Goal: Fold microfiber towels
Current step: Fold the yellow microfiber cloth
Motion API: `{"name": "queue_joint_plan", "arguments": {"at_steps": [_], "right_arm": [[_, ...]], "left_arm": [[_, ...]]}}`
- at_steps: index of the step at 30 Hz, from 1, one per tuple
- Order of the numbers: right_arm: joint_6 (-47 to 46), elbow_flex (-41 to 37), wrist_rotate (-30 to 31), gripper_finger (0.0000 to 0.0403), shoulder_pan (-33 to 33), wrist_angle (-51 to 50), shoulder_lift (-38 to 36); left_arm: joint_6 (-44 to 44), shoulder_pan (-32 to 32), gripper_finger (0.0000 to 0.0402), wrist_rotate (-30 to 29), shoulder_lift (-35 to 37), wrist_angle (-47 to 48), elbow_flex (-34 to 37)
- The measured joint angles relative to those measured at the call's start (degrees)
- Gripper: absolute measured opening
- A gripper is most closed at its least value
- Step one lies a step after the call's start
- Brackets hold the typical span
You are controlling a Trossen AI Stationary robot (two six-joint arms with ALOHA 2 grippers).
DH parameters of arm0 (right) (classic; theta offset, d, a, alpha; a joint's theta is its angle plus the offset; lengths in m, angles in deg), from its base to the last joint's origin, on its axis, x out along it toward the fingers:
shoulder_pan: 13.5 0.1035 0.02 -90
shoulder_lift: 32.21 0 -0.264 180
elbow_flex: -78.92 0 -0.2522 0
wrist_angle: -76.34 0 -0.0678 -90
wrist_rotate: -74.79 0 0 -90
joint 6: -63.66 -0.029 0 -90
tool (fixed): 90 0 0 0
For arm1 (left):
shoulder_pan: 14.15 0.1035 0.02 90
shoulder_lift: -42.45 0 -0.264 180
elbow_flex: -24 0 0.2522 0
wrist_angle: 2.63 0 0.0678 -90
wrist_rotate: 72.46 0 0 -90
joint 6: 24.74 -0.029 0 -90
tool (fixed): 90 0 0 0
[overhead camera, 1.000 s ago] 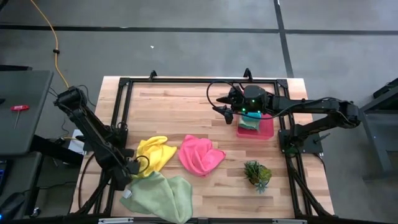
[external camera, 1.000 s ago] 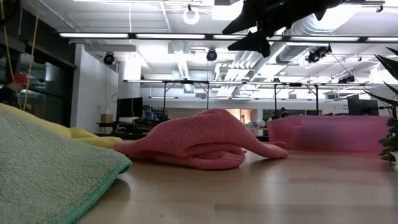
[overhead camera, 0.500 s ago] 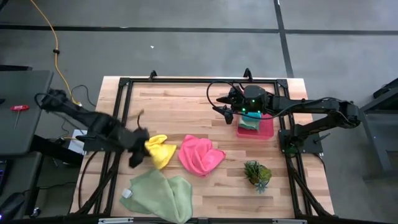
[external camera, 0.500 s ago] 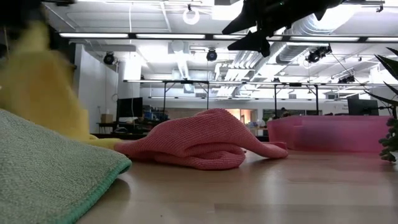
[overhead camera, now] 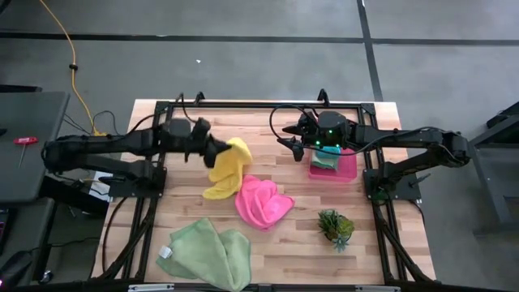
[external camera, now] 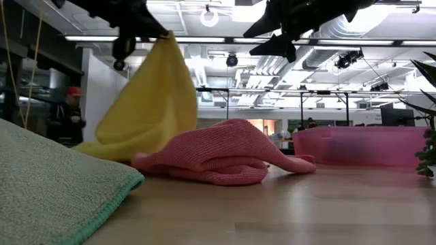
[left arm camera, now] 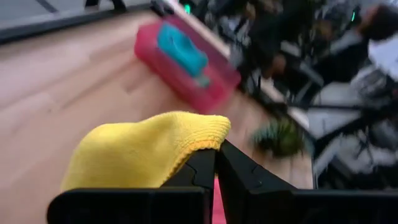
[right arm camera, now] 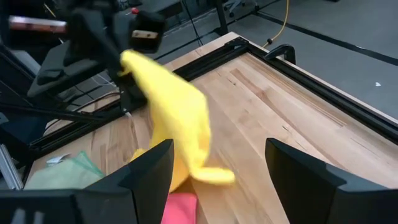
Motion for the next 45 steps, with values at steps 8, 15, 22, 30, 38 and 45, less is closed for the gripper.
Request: {"name": "queue_joint_plan", "arguments": {"at_steps": [8,15,22,30,38,45], "right_arm": [[-0.24,0.0,0.0,0.0245,0.0,0.39,0.0],[-0.63,0.0,2.15,0.0245,0.02,0.42,0.0],[-4.11,0.0,2.35,0.0245,0.15,0.53,1.62],[-1.78,0.0,1.6,0.0245,3.98,0.45,10.55],[15.34,0.0,2.57,0.0245,8.5,0.42,21.35],[37.49,0.0,14.94,0.0245,12.03,2.61,29.7]], "left_arm": [[2.64,11.48,0.0,9.34,-3.55,-10.85,0.0],[2.74,16.69,0.0,7.3,-7.58,-11.25,-0.04],[1.41,17.79,0.0,-2.08,-17.37,-4.59,-0.04],[2.96,17.54,0.0,-3.61,-26.16,-4.2,-0.02],[3.04,15.85,0.0,-3.59,-29.99,-4.01,-0.02],[3.56,15.45,0.0,-3.61,-30.29,-4.23,-0.02]]}}
